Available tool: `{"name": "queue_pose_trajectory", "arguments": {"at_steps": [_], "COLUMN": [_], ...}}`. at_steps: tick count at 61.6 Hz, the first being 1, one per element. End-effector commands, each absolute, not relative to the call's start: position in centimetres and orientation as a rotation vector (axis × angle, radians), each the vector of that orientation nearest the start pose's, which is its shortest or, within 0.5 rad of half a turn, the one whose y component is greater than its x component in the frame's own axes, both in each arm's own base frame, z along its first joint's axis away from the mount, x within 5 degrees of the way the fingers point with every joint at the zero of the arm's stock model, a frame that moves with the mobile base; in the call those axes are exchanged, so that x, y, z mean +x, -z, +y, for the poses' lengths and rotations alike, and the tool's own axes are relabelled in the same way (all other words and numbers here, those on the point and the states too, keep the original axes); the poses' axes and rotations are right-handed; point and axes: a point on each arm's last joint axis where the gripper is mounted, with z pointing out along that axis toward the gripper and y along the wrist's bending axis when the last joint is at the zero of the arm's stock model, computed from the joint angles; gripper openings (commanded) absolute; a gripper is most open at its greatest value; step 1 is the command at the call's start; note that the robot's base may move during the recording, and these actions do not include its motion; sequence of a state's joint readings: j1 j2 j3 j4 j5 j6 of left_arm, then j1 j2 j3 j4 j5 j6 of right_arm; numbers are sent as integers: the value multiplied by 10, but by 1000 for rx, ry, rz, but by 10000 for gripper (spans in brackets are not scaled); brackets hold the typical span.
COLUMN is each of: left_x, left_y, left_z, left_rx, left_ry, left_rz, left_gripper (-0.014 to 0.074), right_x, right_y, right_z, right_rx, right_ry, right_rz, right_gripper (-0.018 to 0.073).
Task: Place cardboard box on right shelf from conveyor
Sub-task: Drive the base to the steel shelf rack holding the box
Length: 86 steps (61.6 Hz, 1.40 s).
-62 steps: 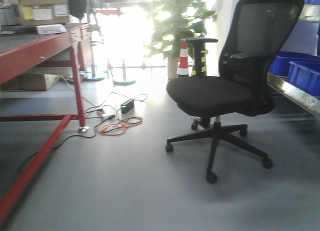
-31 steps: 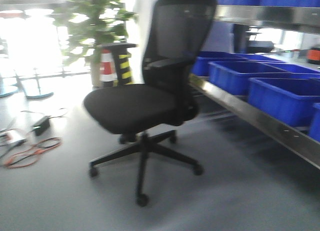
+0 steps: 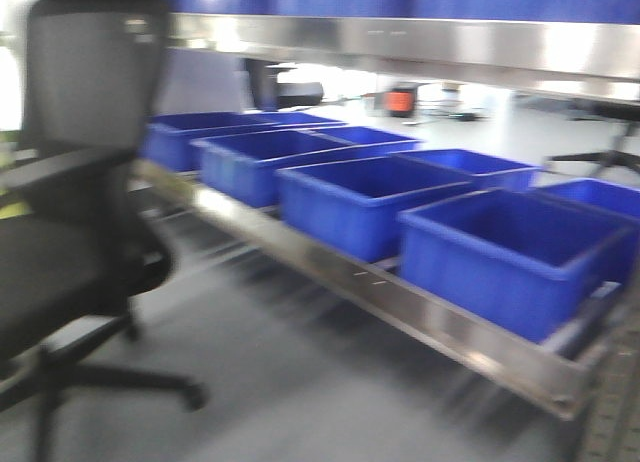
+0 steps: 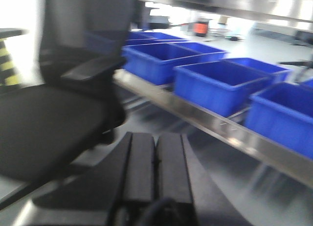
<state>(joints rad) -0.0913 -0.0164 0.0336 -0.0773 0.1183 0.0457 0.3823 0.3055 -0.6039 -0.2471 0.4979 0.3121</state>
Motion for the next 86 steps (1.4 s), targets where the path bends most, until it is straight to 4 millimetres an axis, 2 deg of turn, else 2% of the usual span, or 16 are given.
{"name": "queue_pose_trajectory", "arguments": {"at_steps": [1, 86], "left_x": [56, 56], "left_y": [-198, -198], "left_z": [-5, -3], "left_rx": [41, 16], "left_ry": [102, 76], "left_rz": [1530, 1530], "left_gripper": [-116, -116], "right_x": [56, 56], "right_y": [-368, -368], "right_z": [12, 12], "right_rx": [-172, -172], "right_ry": [-260, -260], "right_rz": [1546, 1545], "right_gripper": [202, 202]}}
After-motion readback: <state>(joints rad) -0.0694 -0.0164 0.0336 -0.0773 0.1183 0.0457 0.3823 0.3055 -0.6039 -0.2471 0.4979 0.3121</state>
